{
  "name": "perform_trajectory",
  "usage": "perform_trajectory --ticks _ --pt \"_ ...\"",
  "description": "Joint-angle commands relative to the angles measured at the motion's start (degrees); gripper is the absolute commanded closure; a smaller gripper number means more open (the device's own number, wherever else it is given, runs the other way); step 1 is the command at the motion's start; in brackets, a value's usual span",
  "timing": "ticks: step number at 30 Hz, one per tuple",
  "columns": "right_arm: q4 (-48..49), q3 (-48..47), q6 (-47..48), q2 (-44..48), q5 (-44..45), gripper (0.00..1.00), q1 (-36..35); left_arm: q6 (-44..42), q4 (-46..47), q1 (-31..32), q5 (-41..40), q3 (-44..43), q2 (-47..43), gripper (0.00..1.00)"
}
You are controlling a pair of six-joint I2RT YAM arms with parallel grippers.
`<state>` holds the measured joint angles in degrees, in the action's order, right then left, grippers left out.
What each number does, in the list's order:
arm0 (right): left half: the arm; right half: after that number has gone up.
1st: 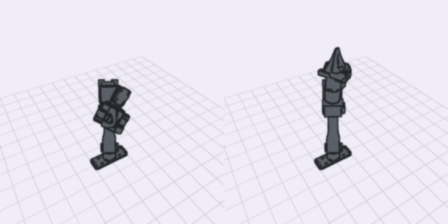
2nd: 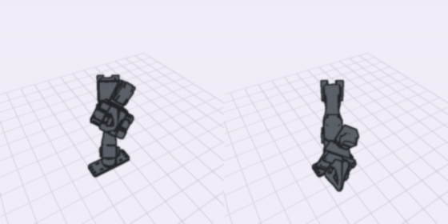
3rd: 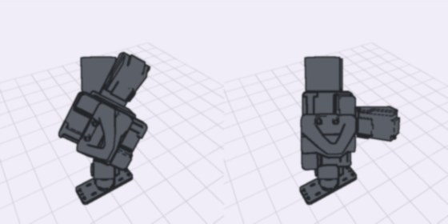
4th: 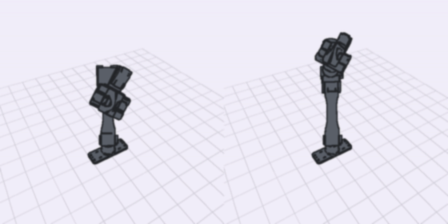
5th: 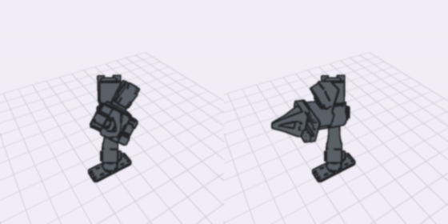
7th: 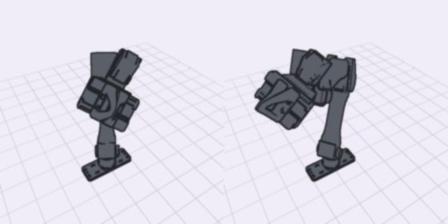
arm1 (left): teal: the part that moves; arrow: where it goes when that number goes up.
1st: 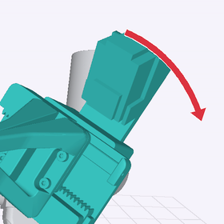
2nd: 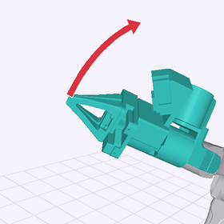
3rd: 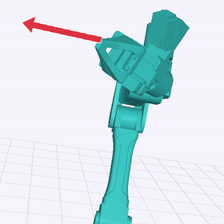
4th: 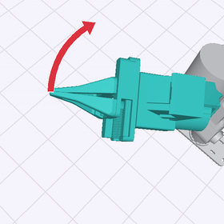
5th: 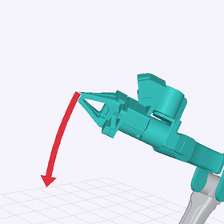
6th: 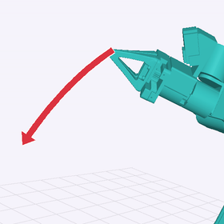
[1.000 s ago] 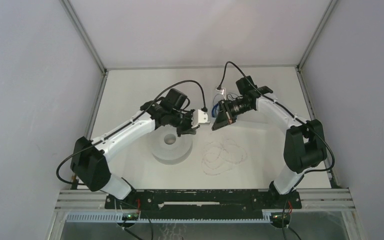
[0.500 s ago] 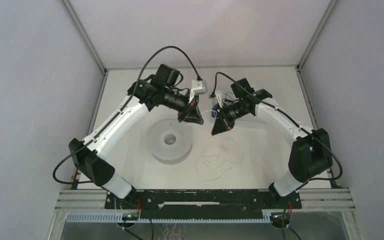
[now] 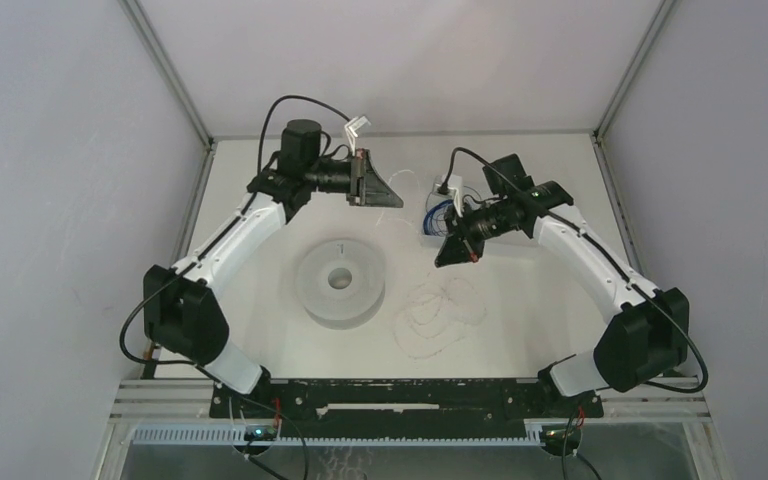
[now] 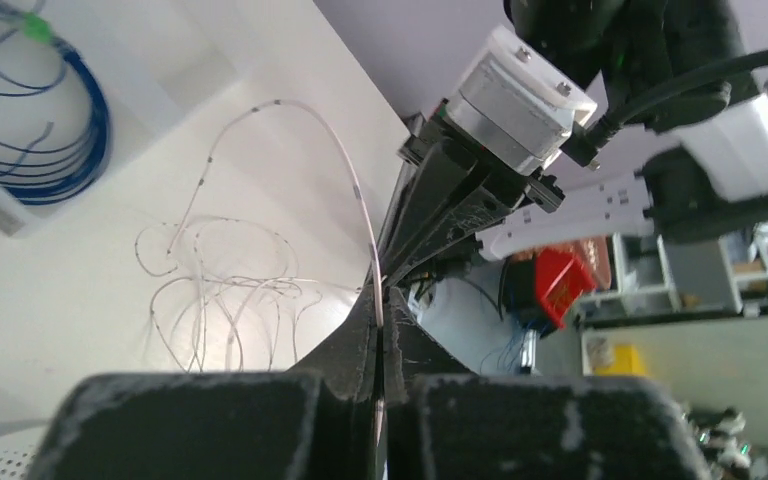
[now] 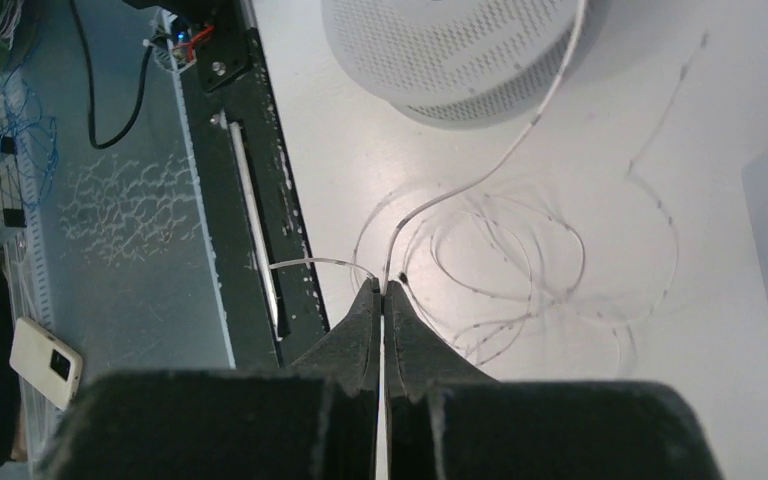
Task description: Wrap the cables
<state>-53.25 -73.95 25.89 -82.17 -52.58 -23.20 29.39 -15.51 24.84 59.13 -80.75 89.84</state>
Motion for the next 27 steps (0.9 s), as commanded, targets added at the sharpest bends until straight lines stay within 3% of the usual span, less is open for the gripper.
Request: perform_trajectory --ticks 1,3,9,14,17,21,27 --pt "-0.9 1.7 1.7 1.2 0.9 1.00 3.2 10.9 11.3 -3.2 -1.0 2.7 0.6 1.00" --pt "-1.0 2.1 2.2 1.9 0.7 1.00 3.8 9.9 10.0 -3.6 -3.5 3.3 1.1 1.00" --pt "-1.9 0.3 4.0 4.1 -0.1 1.00 4.2 -3.5 -9.3 -2.5 -12.2 -2.7 7.5 1.00" --pt "-6.6 -3.0 8.3 5.6 -2.6 1.00 4.6 -11.1 -16.7 -2.4 -19.3 -5.8 11.8 0.97" --pt "-6.3 -3.9 7.9 7.2 -3.5 1.00 4.7 -14.5 -20.4 -1.9 -20.1 -8.3 14.1 0.89" --pt "-2.6 -4.2 3.5 7.9 -2.0 1.00 4.6 -19.9 -25.1 -1.2 -15.3 -12.7 15.8 0.74" --pt "-1.3 -4.8 -1.4 5.8 3.2 1.00 4.2 -31.8 -31.8 -1.9 -13.9 -16.0 12.2 0.57"
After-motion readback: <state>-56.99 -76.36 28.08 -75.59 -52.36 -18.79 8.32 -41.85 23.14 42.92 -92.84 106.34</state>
